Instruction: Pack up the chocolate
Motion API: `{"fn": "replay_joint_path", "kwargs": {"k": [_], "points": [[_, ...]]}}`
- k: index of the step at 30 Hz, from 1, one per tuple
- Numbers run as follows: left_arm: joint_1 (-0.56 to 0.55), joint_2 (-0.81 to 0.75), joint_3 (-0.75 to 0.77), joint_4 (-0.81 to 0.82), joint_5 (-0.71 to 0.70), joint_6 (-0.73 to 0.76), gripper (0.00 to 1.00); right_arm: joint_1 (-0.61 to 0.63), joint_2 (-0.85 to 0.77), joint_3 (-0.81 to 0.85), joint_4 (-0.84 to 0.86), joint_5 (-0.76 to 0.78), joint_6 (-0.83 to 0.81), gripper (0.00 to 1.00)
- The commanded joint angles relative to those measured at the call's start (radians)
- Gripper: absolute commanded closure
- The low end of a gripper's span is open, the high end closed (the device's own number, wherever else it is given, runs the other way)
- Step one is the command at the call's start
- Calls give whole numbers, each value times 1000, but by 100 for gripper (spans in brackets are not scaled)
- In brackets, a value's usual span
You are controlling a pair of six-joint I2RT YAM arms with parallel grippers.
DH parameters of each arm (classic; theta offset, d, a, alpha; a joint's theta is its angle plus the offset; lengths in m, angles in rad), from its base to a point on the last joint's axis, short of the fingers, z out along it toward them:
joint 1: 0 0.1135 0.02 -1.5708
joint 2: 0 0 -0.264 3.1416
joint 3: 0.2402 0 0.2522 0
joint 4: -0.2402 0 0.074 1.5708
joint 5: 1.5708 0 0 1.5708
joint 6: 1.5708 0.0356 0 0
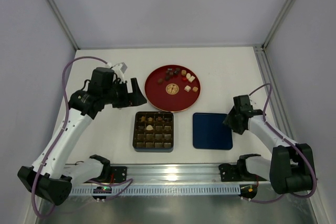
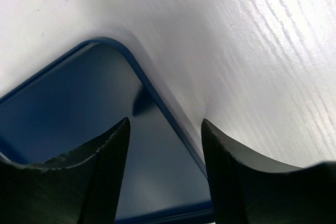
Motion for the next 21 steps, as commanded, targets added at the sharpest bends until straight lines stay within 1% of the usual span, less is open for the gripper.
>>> {"fn": "replay_joint_path", "kwargs": {"k": [1,4,6,8,10,11,13,14,18,19,21], "points": [[-29,-21,-10,45,55,-26,12,-5,31,-33,67,-61,3,46],[-64,-9,-32,71,58,-52,12,-5,35,-59,99,-87,3,54],[-114,5,-46,111,61,-82,13,-4,42,-76,125,-96,3,61],[-169,36,-64,157,63,-105,13,-4,49,-86,145,-118,1,63],[-211,74,-70,186,55,-135,14,-1,52,-96,168,-122,1,68],[-245,86,-70,214,49,-142,14,-1,51,-96,179,-122,-2,69],[-274,115,-67,237,41,-170,14,-2,54,-93,184,-122,-7,70],[-298,138,-63,249,38,-178,15,-1,58,-89,184,-160,-8,71],[-348,201,-47,308,17,-211,15,-2,68,-63,181,-171,-8,72],[-354,214,-44,317,13,-228,16,-5,74,-57,178,-170,-22,75],[-384,263,-30,350,9,-245,17,-13,94,-40,171,-168,-36,78]]}}
